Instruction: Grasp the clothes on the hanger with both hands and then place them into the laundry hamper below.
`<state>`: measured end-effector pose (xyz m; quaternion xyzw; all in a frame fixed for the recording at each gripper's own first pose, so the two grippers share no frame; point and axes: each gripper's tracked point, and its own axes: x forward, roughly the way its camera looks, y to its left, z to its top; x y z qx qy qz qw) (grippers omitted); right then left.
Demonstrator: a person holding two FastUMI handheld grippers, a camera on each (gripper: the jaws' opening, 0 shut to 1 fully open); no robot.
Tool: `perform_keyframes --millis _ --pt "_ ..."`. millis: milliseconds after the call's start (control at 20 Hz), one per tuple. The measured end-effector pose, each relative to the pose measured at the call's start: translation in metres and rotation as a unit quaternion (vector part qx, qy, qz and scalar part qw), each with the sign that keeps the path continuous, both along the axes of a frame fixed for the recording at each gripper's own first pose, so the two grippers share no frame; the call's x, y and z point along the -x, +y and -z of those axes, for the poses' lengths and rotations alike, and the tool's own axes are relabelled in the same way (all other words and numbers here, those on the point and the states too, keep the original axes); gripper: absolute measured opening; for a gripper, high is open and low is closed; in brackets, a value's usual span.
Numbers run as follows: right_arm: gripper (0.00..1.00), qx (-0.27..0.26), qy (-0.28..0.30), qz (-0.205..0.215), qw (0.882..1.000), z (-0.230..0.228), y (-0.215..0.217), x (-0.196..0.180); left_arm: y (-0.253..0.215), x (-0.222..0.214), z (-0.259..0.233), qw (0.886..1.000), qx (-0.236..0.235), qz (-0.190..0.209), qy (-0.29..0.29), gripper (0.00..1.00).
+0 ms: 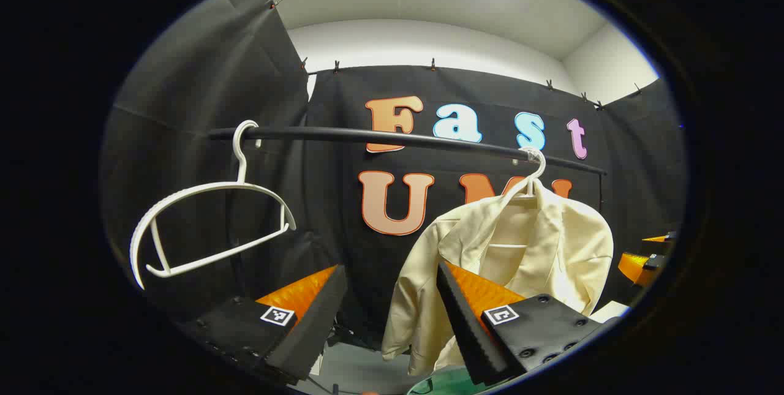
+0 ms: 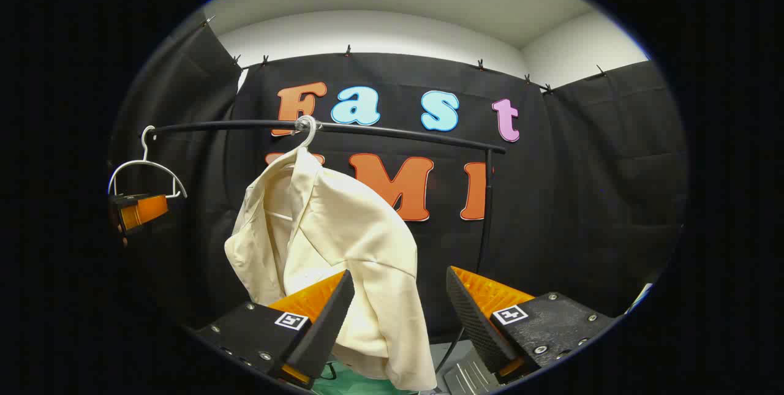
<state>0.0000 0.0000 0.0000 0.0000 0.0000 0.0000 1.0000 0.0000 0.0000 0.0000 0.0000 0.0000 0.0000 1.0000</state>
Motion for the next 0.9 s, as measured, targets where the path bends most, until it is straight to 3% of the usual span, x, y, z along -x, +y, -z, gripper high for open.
perform_keyframes --millis 50,150,250,300,850,900 --pt "0.94 0.003 -0.001 0.0 1.0 0.0 0.0 0.0 0.001 0.0 0.0 1.0 0.0 -0.001 0.001 1.0" --pt "0.94 0.005 -0.002 0.0 1.0 0.0 0.0 0.0 0.003 0.0 0.0 1.0 -0.003 -0.005 0.0 0.96" --pt "0.94 0.003 -0.003 0.0 1.0 -0.001 -0.001 0.001 0.002 0.001 0.0 1.0 -0.004 -0.007 0.0 1.0" --pt "0.94 0.002 -0.004 0.0 1.0 -0.002 -0.002 0.001 0.001 0.001 0.0 1.0 -0.003 -0.007 0.0 0.96" --pt "0.94 0.0 0.001 0.002 1.0 0.002 -0.003 0.003 -0.008 -0.004 0.004 1.0 -0.001 0.001 0.004 1.0" --pt "0.94 0.0 0.001 0.001 1.0 0.002 -0.001 0.003 -0.009 -0.004 0.004 1.0 -0.001 0.001 0.004 0.96"
